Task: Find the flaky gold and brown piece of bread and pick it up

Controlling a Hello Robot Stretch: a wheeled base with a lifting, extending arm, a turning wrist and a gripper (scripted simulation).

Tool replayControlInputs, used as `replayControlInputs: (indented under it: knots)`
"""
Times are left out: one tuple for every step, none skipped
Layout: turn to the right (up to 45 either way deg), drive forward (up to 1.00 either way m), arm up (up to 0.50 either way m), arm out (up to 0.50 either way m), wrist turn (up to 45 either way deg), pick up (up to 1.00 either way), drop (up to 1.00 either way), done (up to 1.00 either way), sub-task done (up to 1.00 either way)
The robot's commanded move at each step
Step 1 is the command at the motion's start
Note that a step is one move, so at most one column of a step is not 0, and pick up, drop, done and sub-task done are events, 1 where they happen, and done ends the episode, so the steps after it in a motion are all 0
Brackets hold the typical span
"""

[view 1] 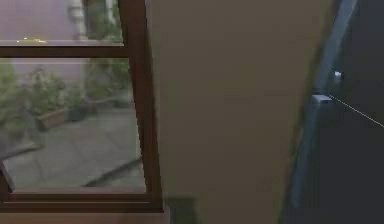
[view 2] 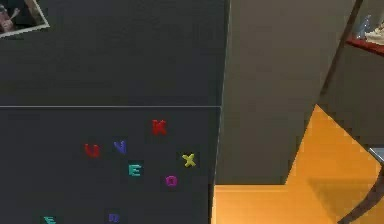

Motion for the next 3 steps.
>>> replayControlInputs:
  knots:
    - [-45.0, 0.0, 0.0, 0.0, 0.0, 0.0, 0.0, 0.0, 0.0]
    - [-45.0, 0.0, 0.0, 0.0, 0.0, 0.0, 0.0, 0.0, 0.0]
    - [-45.0, 0.0, 0.0, 0.0, 0.0, 0.0, 0.0, 0.0, 0.0]
